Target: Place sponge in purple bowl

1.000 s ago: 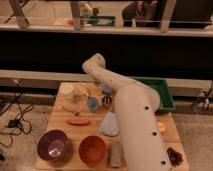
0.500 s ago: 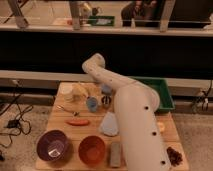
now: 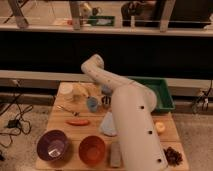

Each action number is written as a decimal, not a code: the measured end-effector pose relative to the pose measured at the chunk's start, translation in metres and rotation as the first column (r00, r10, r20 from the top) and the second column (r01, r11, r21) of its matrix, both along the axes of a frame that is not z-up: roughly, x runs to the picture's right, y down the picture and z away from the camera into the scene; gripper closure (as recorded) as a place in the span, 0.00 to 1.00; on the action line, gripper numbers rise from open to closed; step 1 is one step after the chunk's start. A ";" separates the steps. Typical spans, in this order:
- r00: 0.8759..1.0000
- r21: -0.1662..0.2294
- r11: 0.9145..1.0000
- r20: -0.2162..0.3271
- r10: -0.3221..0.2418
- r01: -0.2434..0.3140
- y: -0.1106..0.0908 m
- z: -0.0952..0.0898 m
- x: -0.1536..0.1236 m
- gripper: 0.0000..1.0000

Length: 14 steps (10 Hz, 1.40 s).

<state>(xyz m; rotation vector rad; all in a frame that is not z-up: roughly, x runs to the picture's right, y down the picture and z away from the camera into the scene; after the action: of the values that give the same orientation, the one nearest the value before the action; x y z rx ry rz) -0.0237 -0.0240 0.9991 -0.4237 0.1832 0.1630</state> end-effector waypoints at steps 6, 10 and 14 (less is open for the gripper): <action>0.997 -0.039 0.999 -0.076 0.031 -0.034 -0.009 0.013 0.026 0.20; 0.991 -0.103 0.994 -0.128 0.028 -0.041 0.001 0.020 0.034 0.20; 0.991 -0.155 0.988 -0.131 -0.003 -0.018 0.018 0.021 0.026 0.20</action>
<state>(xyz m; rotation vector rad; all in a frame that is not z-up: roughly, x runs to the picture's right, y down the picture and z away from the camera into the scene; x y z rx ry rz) 0.0020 -0.0057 1.0199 -0.5696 0.3252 0.1850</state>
